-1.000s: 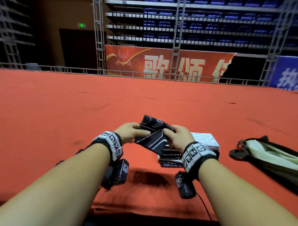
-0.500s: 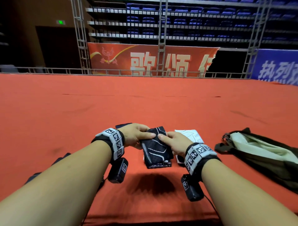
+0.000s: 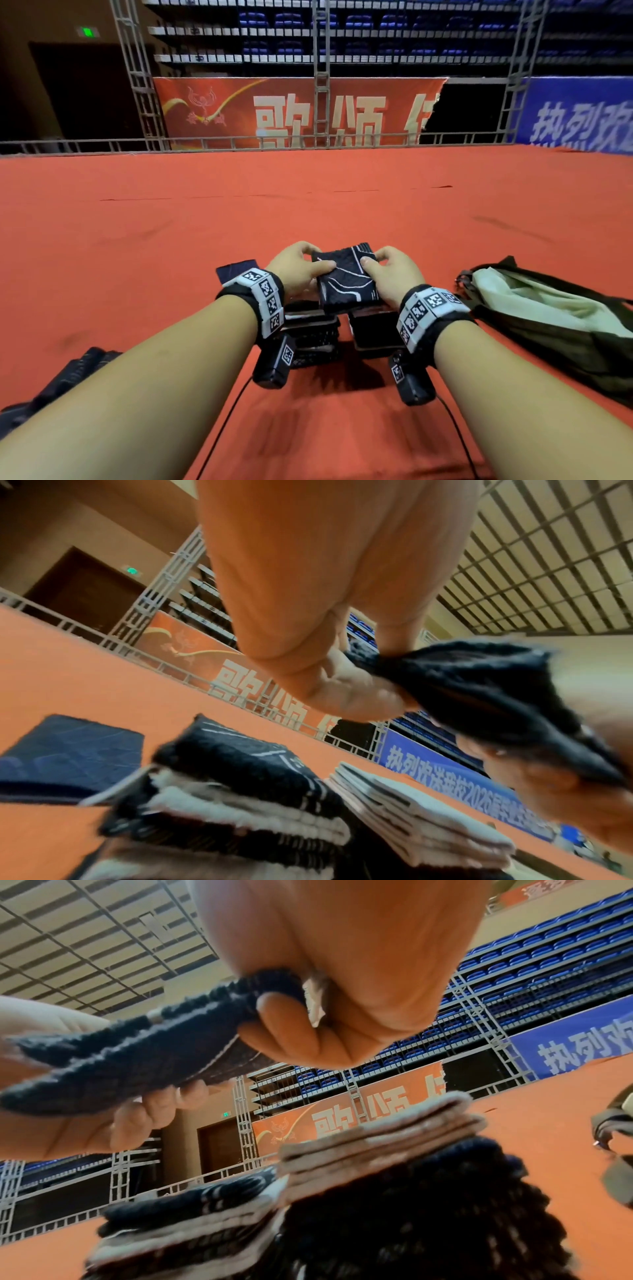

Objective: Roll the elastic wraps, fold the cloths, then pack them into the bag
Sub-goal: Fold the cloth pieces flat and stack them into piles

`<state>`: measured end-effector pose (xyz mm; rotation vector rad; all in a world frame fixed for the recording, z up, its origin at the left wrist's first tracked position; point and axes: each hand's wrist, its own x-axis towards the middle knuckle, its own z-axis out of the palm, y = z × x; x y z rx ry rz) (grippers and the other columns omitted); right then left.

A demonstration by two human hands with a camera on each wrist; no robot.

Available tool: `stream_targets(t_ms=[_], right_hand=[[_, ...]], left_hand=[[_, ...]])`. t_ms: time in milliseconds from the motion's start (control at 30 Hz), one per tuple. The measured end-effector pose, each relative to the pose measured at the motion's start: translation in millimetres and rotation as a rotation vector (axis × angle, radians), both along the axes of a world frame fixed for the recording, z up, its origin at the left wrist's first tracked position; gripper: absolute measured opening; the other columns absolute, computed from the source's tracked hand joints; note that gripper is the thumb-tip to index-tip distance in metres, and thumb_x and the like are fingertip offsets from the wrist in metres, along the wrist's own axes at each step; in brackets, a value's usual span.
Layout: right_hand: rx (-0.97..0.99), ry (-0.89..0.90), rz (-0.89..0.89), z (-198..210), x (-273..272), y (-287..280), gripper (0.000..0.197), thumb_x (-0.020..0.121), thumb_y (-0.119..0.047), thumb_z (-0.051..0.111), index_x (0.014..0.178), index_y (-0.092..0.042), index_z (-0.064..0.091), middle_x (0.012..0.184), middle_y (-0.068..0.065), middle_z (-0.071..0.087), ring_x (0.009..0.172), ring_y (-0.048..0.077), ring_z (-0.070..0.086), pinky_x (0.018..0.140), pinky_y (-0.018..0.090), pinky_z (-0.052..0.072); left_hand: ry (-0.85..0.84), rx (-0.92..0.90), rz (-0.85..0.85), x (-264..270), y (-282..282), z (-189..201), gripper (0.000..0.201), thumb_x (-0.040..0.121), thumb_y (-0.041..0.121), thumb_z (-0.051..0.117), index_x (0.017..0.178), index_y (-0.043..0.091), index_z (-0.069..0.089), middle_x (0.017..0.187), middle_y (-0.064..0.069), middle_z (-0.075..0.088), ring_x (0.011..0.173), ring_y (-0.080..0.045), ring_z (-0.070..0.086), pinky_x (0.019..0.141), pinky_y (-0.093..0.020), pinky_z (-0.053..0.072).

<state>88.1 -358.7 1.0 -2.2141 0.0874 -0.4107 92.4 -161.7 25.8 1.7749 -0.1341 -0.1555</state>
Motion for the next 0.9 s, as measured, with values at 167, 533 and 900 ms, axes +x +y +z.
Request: stream_targets(t_ms=[167, 533, 900], right_hand=[[-0.05, 0.027, -0.095, 5, 21, -29, 0.026, 0.097, -0.034, 0.057, 0.12, -0.023, 0.055, 0.094, 0.001, 0.068, 0.084, 0.024, 0.065, 0.071, 0.033, 0.048], [-0.324, 0.18, -0.096, -20, 54, -44, 0.037, 0.097, -0.021, 0.047, 0.129, -0.025, 0.063, 0.131, 0.002, 0.066, 0.118, 0.027, 0.06, 0.096, 0.033, 0.049], [-0.436, 0.398, 0.055, -63, 67, -59, 0.05, 0.106, -0.04, 0.024, 0.156, -0.045, 0.022, 0.167, -0.006, 0.014, 0.154, 0.03, 0.009, 0.123, 0.054, 0.013]], left_hand=[[-0.098, 0.001, 0.04, 25, -41, -1, 0.033, 0.098, 0.019, 0.065, 0.127, 0.011, 0.052, 0.083, -0.006, 0.06, 0.046, -0.008, 0.058, 0.058, -0.039, 0.06], [-0.415, 0.807, -0.04, 60, -66, -33, 0.043, 0.097, 0.024, 0.054, 0.14, 0.021, 0.056, 0.15, -0.005, 0.045, 0.125, -0.023, 0.056, 0.109, -0.032, 0.041], [-0.297, 1.364, -0.321, 54, -94, -70, 0.069, 0.104, 0.06, 0.016, 0.162, 0.028, 0.0, 0.17, 0.0, -0.005, 0.156, -0.021, -0.009, 0.124, -0.05, -0.004]])
